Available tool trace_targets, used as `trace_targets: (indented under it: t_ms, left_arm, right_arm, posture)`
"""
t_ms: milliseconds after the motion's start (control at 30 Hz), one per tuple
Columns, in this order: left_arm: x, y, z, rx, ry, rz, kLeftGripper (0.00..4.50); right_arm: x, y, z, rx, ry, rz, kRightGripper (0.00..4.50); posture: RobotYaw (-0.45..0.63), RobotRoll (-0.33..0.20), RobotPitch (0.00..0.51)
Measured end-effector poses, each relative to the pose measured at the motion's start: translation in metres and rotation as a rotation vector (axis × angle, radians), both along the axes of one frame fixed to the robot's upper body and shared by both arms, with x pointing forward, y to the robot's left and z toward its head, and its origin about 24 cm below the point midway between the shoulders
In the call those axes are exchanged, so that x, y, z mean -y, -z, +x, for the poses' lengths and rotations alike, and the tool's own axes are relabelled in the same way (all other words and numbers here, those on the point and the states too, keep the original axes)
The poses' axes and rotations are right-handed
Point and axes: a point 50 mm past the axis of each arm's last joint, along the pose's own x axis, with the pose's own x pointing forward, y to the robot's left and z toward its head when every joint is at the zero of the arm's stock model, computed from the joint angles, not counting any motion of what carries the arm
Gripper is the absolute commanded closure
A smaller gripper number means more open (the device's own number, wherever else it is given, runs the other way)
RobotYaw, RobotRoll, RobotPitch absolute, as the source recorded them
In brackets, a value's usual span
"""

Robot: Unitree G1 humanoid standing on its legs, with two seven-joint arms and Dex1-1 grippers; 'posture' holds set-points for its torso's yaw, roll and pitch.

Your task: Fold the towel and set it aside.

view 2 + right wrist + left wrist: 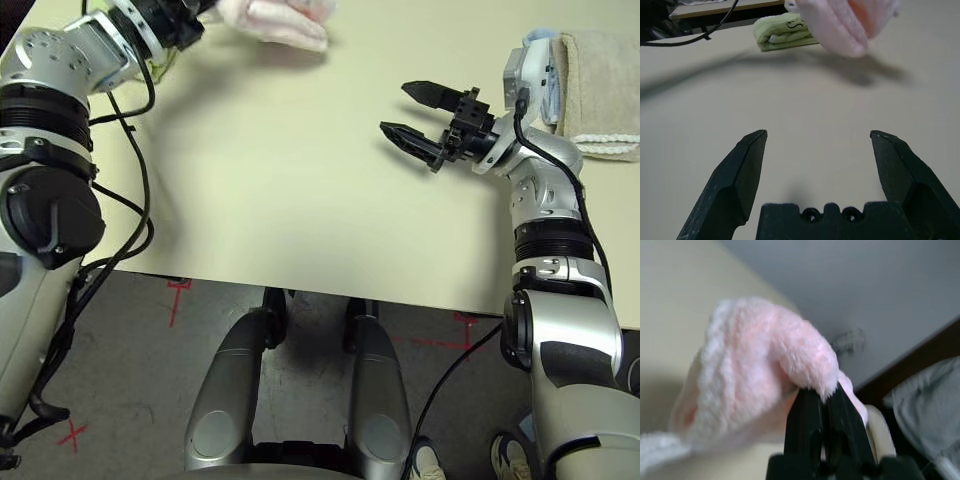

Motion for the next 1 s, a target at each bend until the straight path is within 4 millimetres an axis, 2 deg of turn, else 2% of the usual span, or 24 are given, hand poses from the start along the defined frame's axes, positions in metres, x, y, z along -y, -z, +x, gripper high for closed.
trace_targets:
  t_ms: [100,400,733,933,1000]
  left_arm:
    - [-0.013,-0.01,-0.001,0.052,-0.072,-0.07,4.48]
    - [-0.052,-0.013,-0.004,0.133,-0.265,-0.116,4.48]
    - [-0.059,-0.013,-0.006,0.179,-0.261,-0.109,4.48]
    - [-0.053,-0.035,-0.015,0.209,-0.166,-0.224,4.48]
    - [-0.052,-0.036,-0.015,0.208,-0.159,-0.226,4.48]
  right_arm:
    - [-0.001,-0.001,-0.001,-0.001,-0.005,0.001,0.0]
    - [-0.002,-0.001,-0.003,-0.01,-0.016,0.01,0.0]
    - [-0.003,0.001,-0.006,-0.021,-0.026,0.006,0.0]
    - [-0.003,0.0,-0.007,-0.02,-0.026,0.004,0.0]
    - [-0.003,0.0,-0.007,-0.02,-0.024,0.005,0.0]
  posture:
    - [0.07,0.0,0.422]
    - [0.07,0.0,0.427]
    - [0.05,0.0,0.426]
    - [0.05,0.0,0.427]
    - [0.05,0.0,0.429]
